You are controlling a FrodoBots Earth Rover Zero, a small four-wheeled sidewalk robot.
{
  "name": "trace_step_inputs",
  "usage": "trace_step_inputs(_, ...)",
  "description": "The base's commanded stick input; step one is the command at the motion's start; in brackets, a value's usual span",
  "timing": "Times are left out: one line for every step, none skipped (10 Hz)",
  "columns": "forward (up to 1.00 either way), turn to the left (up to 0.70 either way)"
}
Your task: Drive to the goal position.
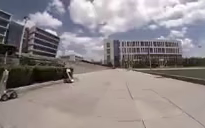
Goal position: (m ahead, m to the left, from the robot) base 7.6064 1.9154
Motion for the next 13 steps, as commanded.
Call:
trace_step_inputs(0.70, -0.34)
trace_step_inputs(0.70, 0.00)
trace_step_inputs(0.70, 0.03)
trace_step_inputs(0.70, 0.06)
trace_step_inputs(0.70, 0.06)
trace_step_inputs(0.70, 0.02)
trace_step_inputs(0.70, 0.06)
trace_step_inputs(0.70, 0.02)
trace_step_inputs(0.70, 0.06)
trace_step_inputs(0.70, 0.06)
trace_step_inputs(0.70, 0.06)
trace_step_inputs(0.70, 0.05)
trace_step_inputs(0.70, 0.05)
